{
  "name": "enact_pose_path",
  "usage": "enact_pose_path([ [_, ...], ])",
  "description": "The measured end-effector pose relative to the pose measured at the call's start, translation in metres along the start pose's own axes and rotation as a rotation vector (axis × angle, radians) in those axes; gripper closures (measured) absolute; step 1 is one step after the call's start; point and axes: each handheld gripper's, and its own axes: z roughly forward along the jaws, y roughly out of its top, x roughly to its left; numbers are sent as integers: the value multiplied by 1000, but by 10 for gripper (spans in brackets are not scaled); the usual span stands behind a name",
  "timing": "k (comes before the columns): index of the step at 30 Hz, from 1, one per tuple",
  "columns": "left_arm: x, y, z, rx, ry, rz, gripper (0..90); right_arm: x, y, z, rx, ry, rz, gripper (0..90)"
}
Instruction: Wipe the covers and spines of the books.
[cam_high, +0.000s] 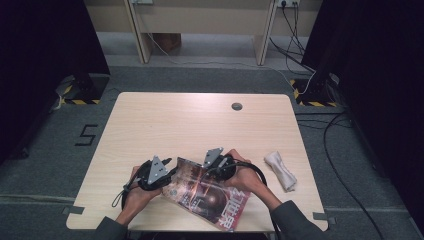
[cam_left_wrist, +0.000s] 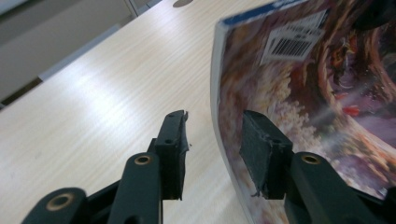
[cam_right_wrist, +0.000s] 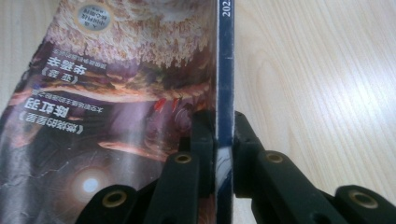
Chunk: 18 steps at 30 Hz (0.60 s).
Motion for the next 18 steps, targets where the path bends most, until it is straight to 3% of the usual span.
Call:
enact_pose_path([
  [3,1,-4,-7,30,-15,-39,512,-1,1,-4,-4,-10,11,836],
  [5,-2,-8,-11,58,-48,-84,481,-2,2,-9,-2,-25,5,835],
  [7,-6,-13,-17,95,-71,-92,440,-5,2,-14,1,-33,13,835],
  [10,-9,-18,-23,118,-68,-120,392,-10,5,-21,14,-75,2,835],
  [12,-8,-19,-26,120,-57,-128,384,-14,9,-25,37,-133,-29,837],
  [18,-6,-21,-24,141,-41,-135,386,-31,21,-33,69,-198,-37,839],
])
